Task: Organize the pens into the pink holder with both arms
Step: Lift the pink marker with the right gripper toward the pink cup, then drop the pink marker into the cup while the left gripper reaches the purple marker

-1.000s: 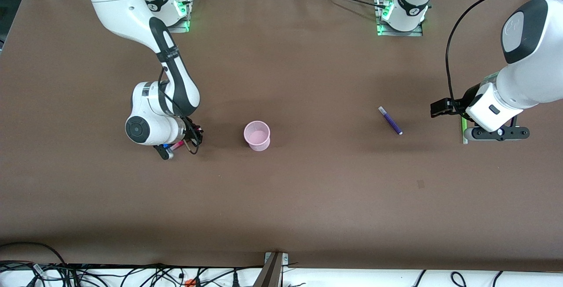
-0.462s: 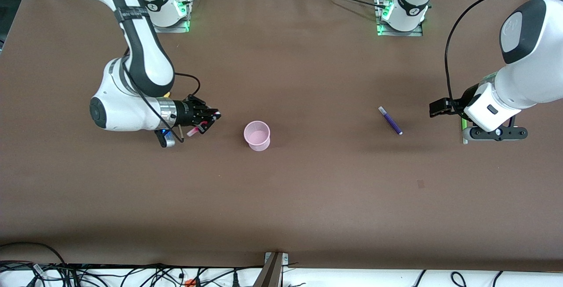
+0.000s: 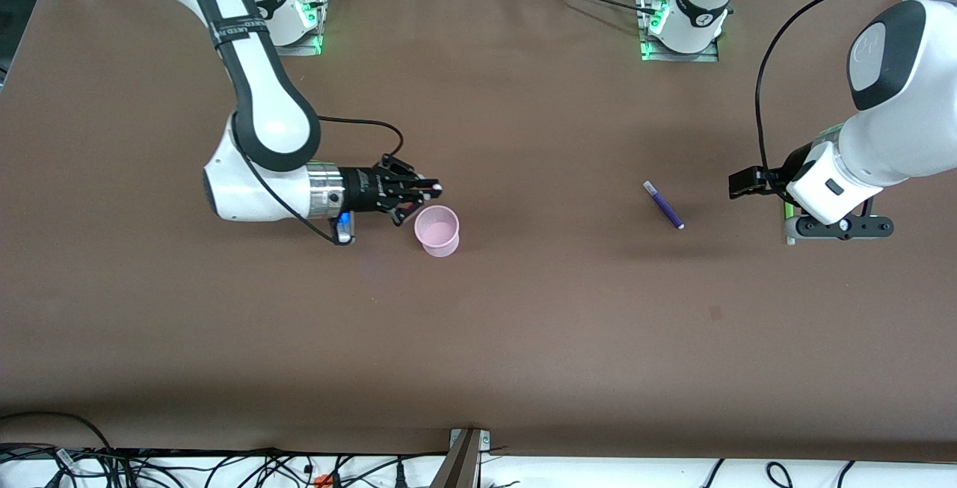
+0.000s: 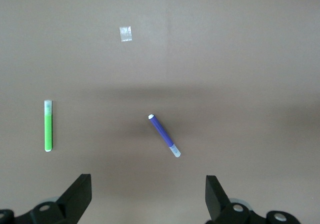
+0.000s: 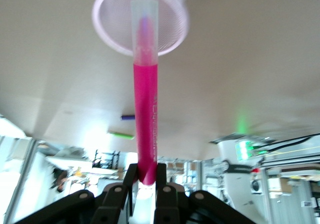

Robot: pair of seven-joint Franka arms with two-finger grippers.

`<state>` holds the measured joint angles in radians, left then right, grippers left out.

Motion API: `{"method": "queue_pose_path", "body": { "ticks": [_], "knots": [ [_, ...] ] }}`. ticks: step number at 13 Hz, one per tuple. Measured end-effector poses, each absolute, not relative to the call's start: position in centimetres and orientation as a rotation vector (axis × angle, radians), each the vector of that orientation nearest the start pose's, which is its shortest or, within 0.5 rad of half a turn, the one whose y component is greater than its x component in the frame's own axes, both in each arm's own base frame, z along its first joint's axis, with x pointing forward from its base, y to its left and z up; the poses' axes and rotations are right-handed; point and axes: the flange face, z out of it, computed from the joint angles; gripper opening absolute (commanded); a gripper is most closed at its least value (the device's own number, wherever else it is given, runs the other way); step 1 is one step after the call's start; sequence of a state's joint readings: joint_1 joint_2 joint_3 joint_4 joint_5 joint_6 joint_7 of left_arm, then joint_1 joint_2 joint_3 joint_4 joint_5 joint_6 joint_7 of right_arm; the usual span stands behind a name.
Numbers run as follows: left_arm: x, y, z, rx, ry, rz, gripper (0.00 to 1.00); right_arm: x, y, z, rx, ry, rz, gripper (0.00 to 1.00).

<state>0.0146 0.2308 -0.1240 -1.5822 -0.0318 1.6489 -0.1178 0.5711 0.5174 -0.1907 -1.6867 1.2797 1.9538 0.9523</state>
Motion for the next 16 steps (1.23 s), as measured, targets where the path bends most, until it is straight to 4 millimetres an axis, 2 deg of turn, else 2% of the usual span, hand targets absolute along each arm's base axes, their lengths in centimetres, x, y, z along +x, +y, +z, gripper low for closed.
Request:
{"method": "queue_pose_path", "body": {
  "ticks": [2, 4, 6, 8, 13, 16],
  "knots": [
    [60.7, -6.1, 47.5, -3.167, 0.033, 0.318, 1.00, 60.3, 34.8, 31.1, -1.830, 1.334, 0.913, 0.00],
    [60.6, -5.0, 46.3, -3.165, 0.031, 0.356, 1.00, 61.2, 37.1, 30.1, -1.830, 1.343, 0.887, 0.00],
    [60.4, -3.8, 44.9, -3.159, -0.022, 0.400, 1.00, 61.7, 37.7, 28.6, -1.840, 1.348, 0.884, 0.00],
    [60.3, -3.6, 42.1, -3.139, -0.188, 0.434, 1.00, 61.8, 37.7, 27.6, -1.843, 1.357, 0.888, 0.00],
    [58.4, -5.5, 35.6, -3.066, -0.576, 0.549, 1.00, 61.2, 38.4, 27.3, -1.851, 1.357, 0.910, 0.00],
    [57.1, -5.9, 31.7, -2.985, -0.884, 0.505, 1.00, 61.0, 38.8, 27.5, -1.835, 1.391, 0.933, 0.00]
  ]
}}
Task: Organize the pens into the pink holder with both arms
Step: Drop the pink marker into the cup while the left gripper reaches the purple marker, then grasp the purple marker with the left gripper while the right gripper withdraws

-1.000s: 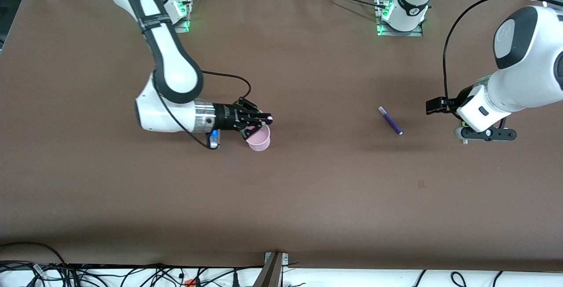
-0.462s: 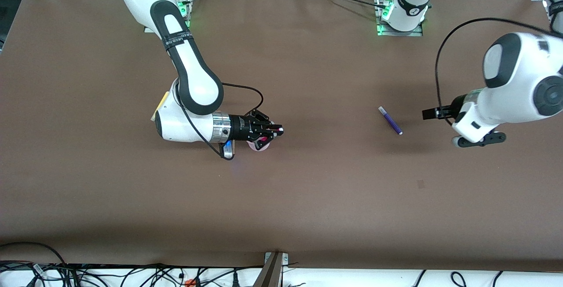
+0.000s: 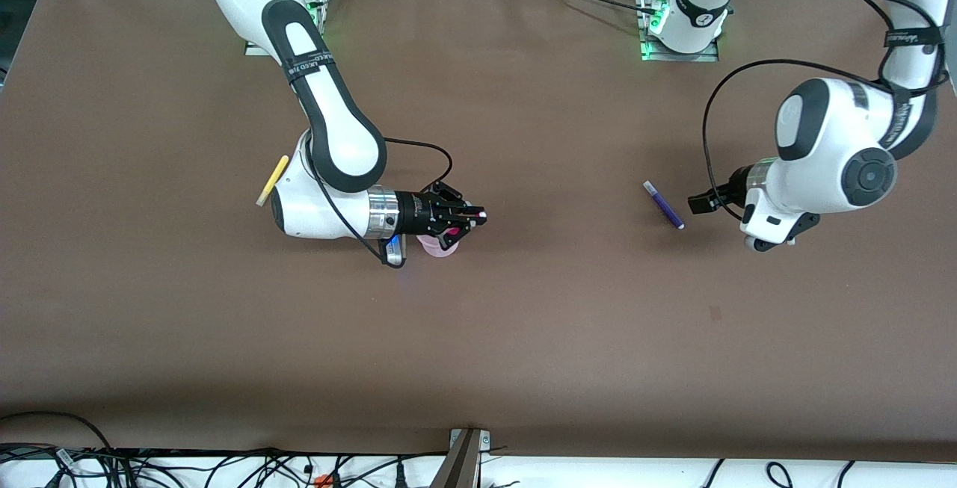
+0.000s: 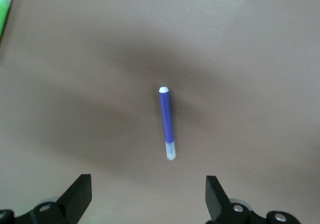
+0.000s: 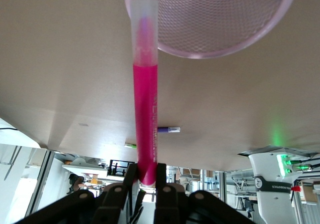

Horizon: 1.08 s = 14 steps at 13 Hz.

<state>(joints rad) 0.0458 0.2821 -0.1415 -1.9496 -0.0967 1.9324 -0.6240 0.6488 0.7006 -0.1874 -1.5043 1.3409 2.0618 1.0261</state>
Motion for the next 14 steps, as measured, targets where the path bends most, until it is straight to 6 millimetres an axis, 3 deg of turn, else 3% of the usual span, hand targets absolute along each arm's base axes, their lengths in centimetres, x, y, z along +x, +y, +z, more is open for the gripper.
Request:
{"method": "queue_pose_path", "body": {
  "ticks": [5, 8, 9, 10, 12, 14],
  "knots": [
    [53.5, -5.7, 25.3, -2.857, -1.294, 0.328, 1.00, 60.7, 39.2, 28.5, -1.821, 1.409, 0.951, 0.00],
    [51.2, -6.3, 21.3, -2.850, -1.340, 0.282, 0.95, 59.7, 38.3, 26.0, -1.850, 1.416, 0.966, 0.01],
    [50.8, -6.6, 20.2, -2.850, -1.341, 0.282, 0.91, 59.2, 38.0, 25.2, -1.866, 1.403, 0.973, 0.07],
    [50.6, -7.0, 19.3, -2.850, -1.344, 0.283, 0.85, 58.9, 37.7, 24.7, -1.878, 1.391, 0.984, 0.17],
    [50.5, -7.5, 17.6, -2.846, -1.370, 0.271, 0.78, 59.2, 36.8, 24.4, -1.893, 1.359, 0.968, 1.00],
    [50.5, -7.7, 16.7, -2.840, -1.397, 0.258, 0.70, 60.0, 35.4, 24.4, -1.906, 1.313, 0.930, 1.00]
  ]
}}
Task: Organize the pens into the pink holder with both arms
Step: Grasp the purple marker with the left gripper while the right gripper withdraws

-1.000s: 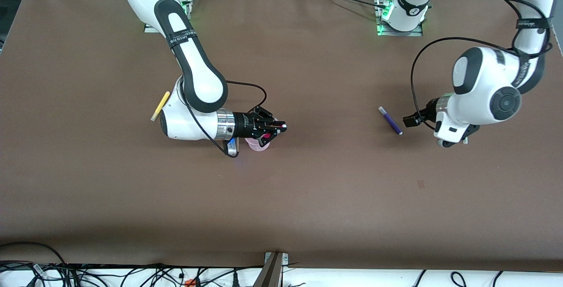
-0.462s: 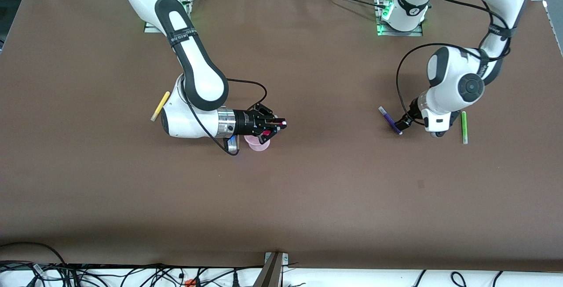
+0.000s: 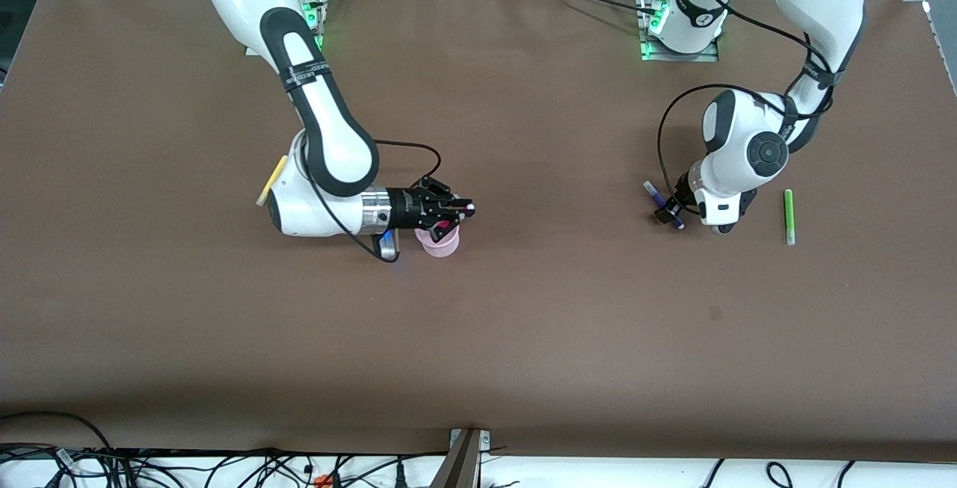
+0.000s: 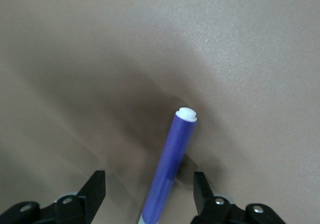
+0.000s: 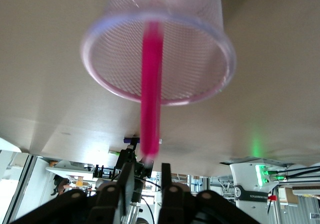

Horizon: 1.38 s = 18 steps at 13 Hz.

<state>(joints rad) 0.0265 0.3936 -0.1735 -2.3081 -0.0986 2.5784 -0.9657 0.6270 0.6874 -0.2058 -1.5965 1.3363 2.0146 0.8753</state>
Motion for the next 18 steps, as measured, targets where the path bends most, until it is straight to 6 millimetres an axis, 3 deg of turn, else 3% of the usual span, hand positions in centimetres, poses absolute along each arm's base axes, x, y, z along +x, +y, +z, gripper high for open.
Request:
{"method": "queue_pose_path", "body": {
  "ticks": [1, 3, 5, 8, 12, 14, 16, 18],
  "knots": [
    [50.5, -7.8, 16.6, -2.837, -1.404, 0.257, 0.62, 60.4, 34.8, 24.5, -1.917, 1.299, 0.910, 1.00],
    [50.7, -8.0, 16.8, -2.844, -1.406, 0.241, 0.31, 61.6, 33.3, 25.6, -1.985, 1.274, 0.846, 1.00],
    [50.8, -8.1, 16.8, -2.846, -1.406, 0.238, 0.00, 63.0, 31.7, 28.2, -2.105, 1.220, 0.764, 1.00],
    [51.1, -8.3, 17.1, -2.853, -1.404, 0.227, 0.00, 64.3, 28.9, 33.7, -2.372, 1.065, 0.566, 1.00],
    [51.8, -9.0, 18.1, -2.878, -1.395, 0.198, 0.00, 63.8, 25.0, 41.5, -2.669, 0.772, 0.358, 1.00],
    [54.0, -10.1, 21.9, -2.917, -1.381, 0.148, 0.00, 63.2, 21.2, 45.8, -2.787, 0.630, 0.279, 1.00],
    [56.2, -11.8, 27.4, -2.914, -1.385, 0.175, 0.00, 61.6, 18.0, 50.8, -2.935, 0.520, 0.197, 1.00],
    [57.9, -15.6, 33.7, -2.892, -1.462, 0.189, 0.00, 58.6, 15.7, 56.1, -2.984, 0.447, 0.161, 1.00]
  ]
}}
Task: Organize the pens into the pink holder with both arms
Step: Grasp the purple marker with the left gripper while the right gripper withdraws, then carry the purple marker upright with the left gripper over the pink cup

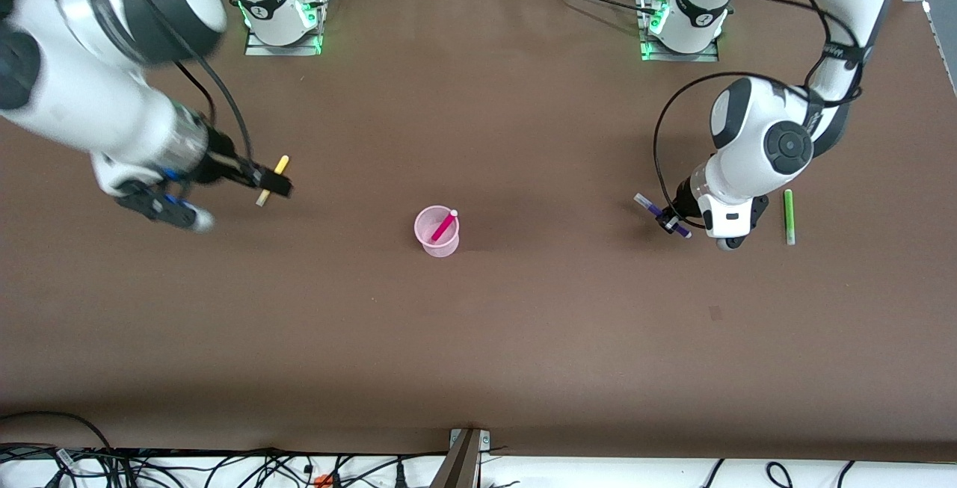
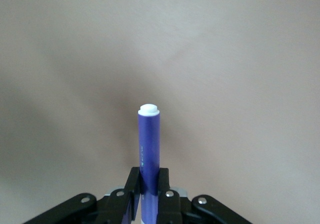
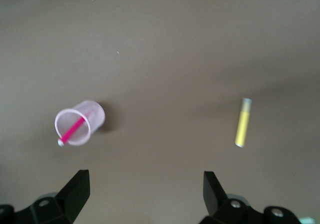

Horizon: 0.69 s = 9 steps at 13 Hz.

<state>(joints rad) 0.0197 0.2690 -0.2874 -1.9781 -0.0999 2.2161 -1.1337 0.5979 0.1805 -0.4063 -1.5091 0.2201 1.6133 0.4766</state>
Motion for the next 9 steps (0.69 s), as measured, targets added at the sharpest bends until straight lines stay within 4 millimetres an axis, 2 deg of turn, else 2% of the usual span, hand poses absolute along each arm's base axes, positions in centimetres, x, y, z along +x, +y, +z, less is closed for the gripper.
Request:
{"method": "queue_pose_path", "body": {
  "ticks": [2, 4, 6, 8, 9],
  "knots": [
    [58.4, -21.3, 38.5, -2.876, -1.610, 0.167, 0.00, 56.2, 13.3, 59.4, -3.029, 0.325, 0.102, 1.00],
    [57.7, -27.2, 41.1, -2.843, -1.755, 0.186, 0.00, 55.0, 10.6, 60.7, -3.047, 0.210, 0.077, 1.00],
    [57.2, -32.5, 42.0, -2.807, -1.845, 0.202, 0.00, 54.2, 7.3, 62.0, -3.044, 0.104, 0.071, 1.00],
    [57.0, -37.1, 41.6, -2.759, -1.897, 0.122, 0.00, 53.6, 4.7, 63.0, -3.041, 0.093, 0.068, 1.00],
    [57.0, -39.4, 41.0, -2.735, -1.914, 0.049, 0.00, 53.6, 3.9, 62.9, -3.042, 0.083, 0.077, 1.00]
  ]
}}
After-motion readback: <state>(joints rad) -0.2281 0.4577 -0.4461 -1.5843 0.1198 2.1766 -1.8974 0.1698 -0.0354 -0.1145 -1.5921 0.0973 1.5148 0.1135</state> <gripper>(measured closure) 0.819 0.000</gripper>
